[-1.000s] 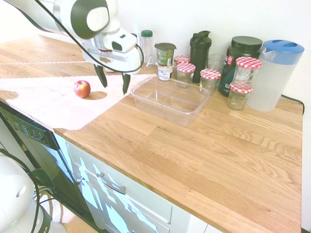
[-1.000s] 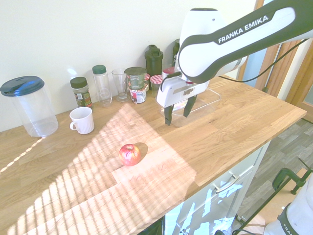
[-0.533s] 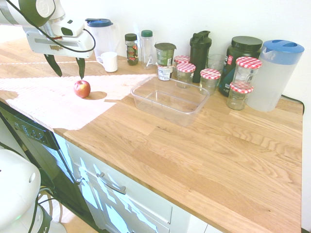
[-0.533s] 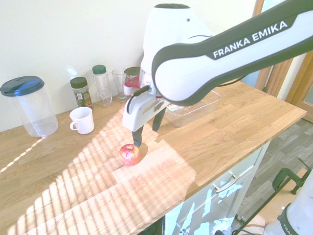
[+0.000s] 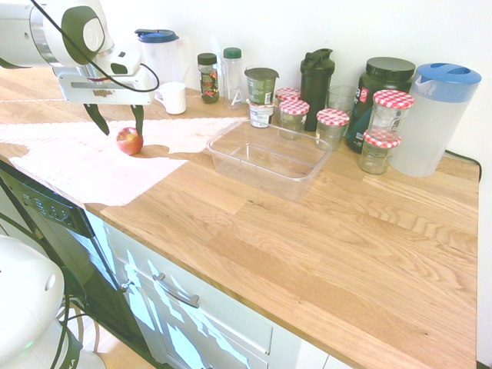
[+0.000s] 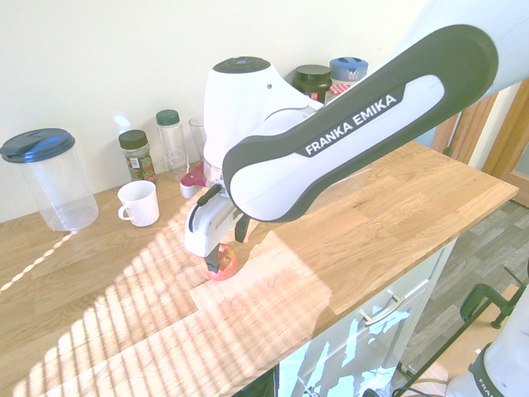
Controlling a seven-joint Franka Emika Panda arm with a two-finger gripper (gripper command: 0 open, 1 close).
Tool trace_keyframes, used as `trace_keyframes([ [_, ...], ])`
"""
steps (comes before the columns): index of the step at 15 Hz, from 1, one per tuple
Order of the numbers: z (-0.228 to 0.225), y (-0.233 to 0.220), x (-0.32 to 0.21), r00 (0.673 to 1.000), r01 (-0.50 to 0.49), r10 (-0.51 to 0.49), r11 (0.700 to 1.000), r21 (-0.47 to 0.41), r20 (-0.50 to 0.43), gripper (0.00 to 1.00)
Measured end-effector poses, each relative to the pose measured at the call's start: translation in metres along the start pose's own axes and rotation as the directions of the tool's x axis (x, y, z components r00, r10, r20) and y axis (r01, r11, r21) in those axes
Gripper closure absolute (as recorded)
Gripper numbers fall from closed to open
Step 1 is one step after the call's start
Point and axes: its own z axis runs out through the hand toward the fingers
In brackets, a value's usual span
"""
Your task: Put the apple into the container
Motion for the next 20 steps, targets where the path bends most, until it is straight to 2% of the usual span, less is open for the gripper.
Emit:
trace_keyframes([
  [3, 0.017, -0.012, 0.011, 1.0, 0.002, -0.002, 1.0, -0.009, -0.007, 0.0],
  [4, 0.024, -0.016, 0.015, 1.0, 0.002, -0.002, 1.0, -0.014, -0.006, 1.0],
  [10, 0.034, -0.024, 0.022, 1.0, -0.007, 0.008, 1.0, -0.018, 0.008, 1.0],
  [20, 0.032, -0.009, 0.018, 0.999, -0.04, 0.041, 0.999, -0.034, 0.023, 1.0],
])
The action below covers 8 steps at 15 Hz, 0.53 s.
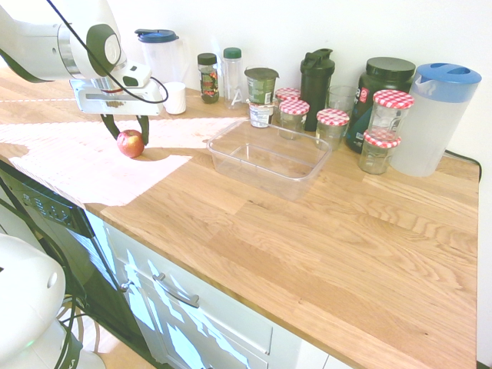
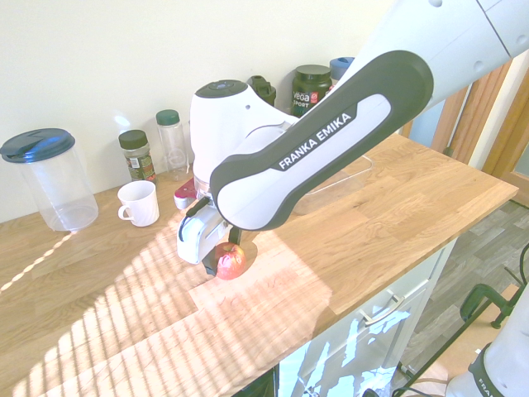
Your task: Put the apple into the container
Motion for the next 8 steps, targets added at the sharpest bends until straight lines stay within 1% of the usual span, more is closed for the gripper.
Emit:
trace_keyframes([
  [2, -0.017, -0.002, 0.005, 1.0, -0.028, 0.028, 0.999, 0.025, -0.001, 1.0],
  [5, -0.078, 0.0, 0.037, 0.996, -0.084, 0.086, 0.994, 0.067, -0.034, 1.0],
  [6, -0.094, 0.01, 0.057, 0.991, -0.123, 0.126, 0.99, 0.068, -0.038, 1.0],
  [8, -0.114, 0.048, 0.103, 0.973, -0.227, 0.229, 0.973, 0.052, -0.032, 1.0],
])
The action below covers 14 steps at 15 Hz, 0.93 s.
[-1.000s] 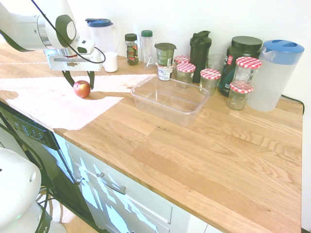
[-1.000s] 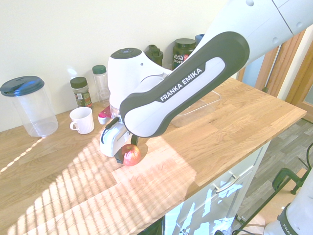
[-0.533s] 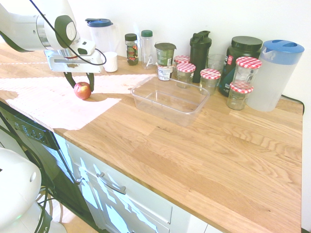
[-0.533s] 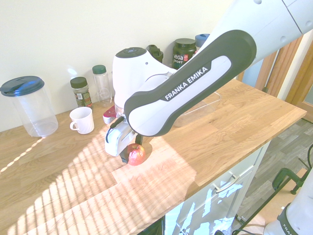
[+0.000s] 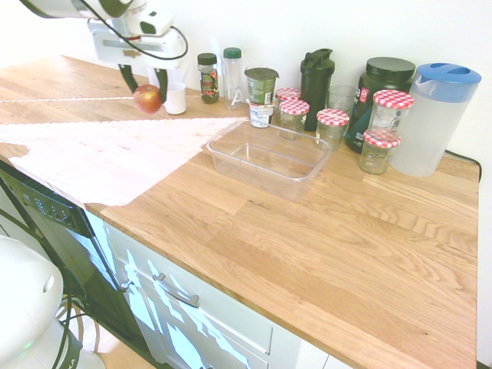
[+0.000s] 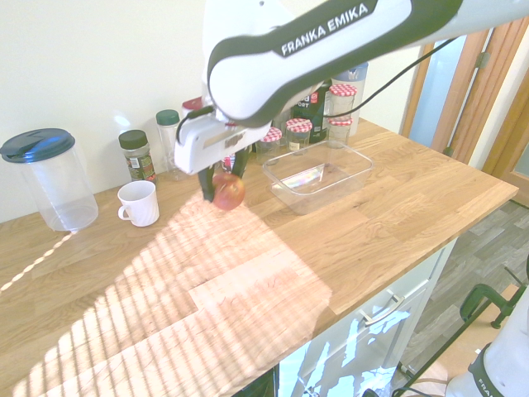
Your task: Put the apple into the container
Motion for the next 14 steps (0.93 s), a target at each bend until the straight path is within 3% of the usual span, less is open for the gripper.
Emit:
trace_keyframes([
  [3, -0.019, 0.063, 0.075, 0.99, -0.142, 0.142, 0.989, -0.031, -0.004, 1.0],
  [7, -0.023, 0.148, 0.135, 0.963, -0.27, 0.27, 0.961, -0.056, -0.015, 1.0],
  [10, -0.009, 0.198, 0.151, 0.946, -0.325, 0.324, 0.942, -0.083, -0.029, 1.0],
  [14, 0.039, 0.223, 0.136, 0.941, -0.337, 0.332, 0.936, -0.106, -0.064, 1.0],
])
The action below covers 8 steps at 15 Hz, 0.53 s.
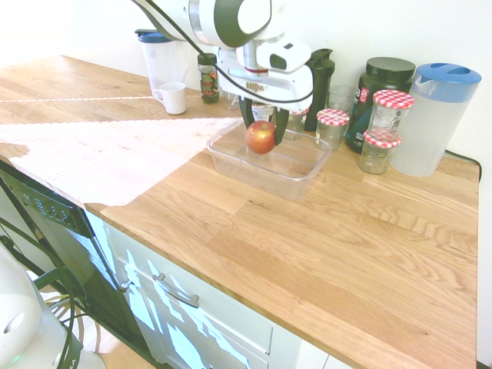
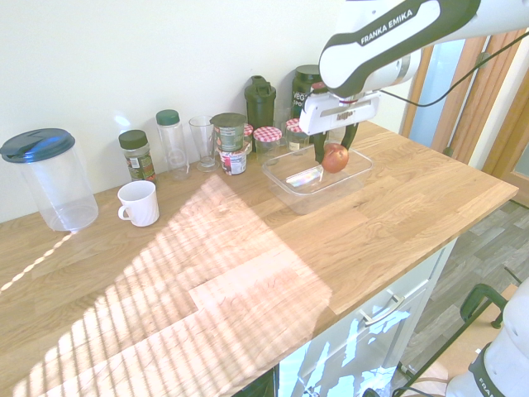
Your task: Put the apple into the container
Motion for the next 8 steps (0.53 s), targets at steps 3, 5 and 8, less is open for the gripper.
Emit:
trace_keyframes([
  [3, 0.023, 0.001, -0.002, 1.0, -0.013, 0.013, 1.0, -0.021, -0.014, 1.0],
  [5, 0.033, 0.0, -0.002, 1.0, -0.022, 0.022, 0.999, -0.031, -0.015, 0.0],
  [8, 0.042, -0.001, -0.001, 1.0, -0.028, 0.028, 0.999, -0.04, -0.007, 0.0],
])
